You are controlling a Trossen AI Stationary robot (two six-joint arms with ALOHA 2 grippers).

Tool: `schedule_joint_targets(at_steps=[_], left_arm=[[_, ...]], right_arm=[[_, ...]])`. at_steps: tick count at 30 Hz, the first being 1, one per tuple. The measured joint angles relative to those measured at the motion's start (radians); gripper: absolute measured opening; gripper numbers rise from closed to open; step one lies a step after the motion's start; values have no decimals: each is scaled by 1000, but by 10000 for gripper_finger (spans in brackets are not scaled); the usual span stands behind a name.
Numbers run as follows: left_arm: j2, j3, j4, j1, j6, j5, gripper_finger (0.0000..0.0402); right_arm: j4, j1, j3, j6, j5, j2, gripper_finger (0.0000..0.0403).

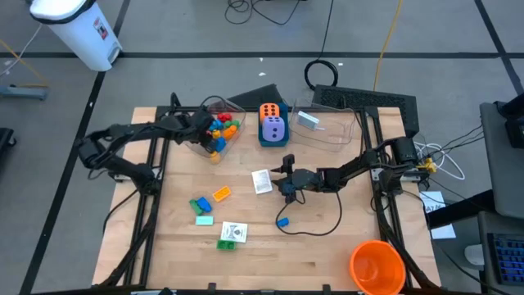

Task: Pick & Place Toys
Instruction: Put the orange game piece into the left transparent bin, then put the yellow game piece into the left transparent bin

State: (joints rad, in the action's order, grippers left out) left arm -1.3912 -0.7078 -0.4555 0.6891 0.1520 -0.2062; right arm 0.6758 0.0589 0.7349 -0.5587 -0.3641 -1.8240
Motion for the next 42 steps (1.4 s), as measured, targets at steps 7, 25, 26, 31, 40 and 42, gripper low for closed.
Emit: schedule_joint_targets(at_steps=[7,25,26,31,40,42], left_arm=[[-44,0,29,19,0,1,143],[31,-52,-13,26,4,32,283],[46,-68,-35,26,4,32,283],[141,-155,-143,10,0,33,284],[414,-195,-178,-30,-39,32,284],[481,-188,-161,-43,-39,31,285]], right_arm=[[-1,0,0,0,0,0,196],[-7,0,0,1,0,0,196],[-7,0,0,1,0,0,196],[-7,0,0,2,0,0,196],[-20,0,0,32,0,0,196],[-22,0,0,32,0,0,196]])
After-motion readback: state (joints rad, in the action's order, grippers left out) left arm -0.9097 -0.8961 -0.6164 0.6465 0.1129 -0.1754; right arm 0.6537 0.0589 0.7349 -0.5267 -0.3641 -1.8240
